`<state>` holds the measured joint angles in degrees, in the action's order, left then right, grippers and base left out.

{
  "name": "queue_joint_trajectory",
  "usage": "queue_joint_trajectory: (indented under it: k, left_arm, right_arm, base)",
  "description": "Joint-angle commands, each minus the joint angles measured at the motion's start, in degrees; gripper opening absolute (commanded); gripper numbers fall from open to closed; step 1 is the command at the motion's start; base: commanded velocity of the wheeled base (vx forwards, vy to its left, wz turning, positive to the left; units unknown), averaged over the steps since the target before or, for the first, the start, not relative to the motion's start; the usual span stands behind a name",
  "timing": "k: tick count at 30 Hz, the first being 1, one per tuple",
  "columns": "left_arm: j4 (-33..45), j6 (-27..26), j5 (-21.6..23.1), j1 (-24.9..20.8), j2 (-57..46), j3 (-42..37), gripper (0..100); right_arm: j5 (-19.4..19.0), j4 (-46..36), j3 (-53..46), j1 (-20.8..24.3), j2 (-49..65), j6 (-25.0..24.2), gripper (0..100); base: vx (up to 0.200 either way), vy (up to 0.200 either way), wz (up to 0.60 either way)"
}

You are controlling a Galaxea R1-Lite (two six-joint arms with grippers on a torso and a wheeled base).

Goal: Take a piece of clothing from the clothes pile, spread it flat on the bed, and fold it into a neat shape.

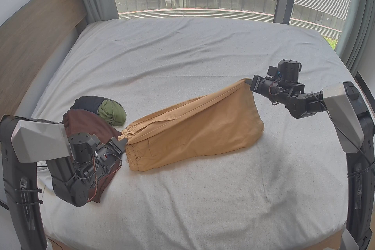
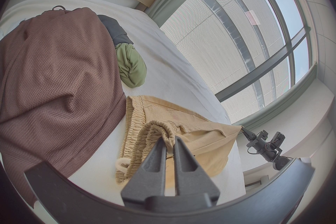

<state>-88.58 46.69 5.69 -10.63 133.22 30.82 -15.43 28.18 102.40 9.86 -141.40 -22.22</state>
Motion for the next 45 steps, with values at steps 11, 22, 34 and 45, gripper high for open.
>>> queue_joint_trajectory:
  k: [11,22,34,45]
  left_arm:
    - [-0.02,-0.2,-2.18,0.08,3.28,3.46,0]
    - [-0.02,-0.2,-1.91,0.08,3.36,4.07,0]
    - [-0.02,-0.28,-7.01,2.72,3.71,8.38,100]
    - [0.07,-0.11,-6.66,1.23,-0.33,5.66,100]
  right_arm:
    - [0.58,0.56,5.53,0.42,-6.17,-0.89,0]
    - [0.76,2.31,6.76,0.42,-7.22,-0.98,100]
    - [2.34,5.04,11.42,0.42,-9.51,-2.21,100]
    - [2.16,5.39,-1.94,1.48,-0.63,-2.3,100]
  base:
    - [0.0,0.0,0.0]
    - [0.0,0.0,0.0]
    - [0.0,0.0,0.0]
    - [0.0,0.0,0.0]
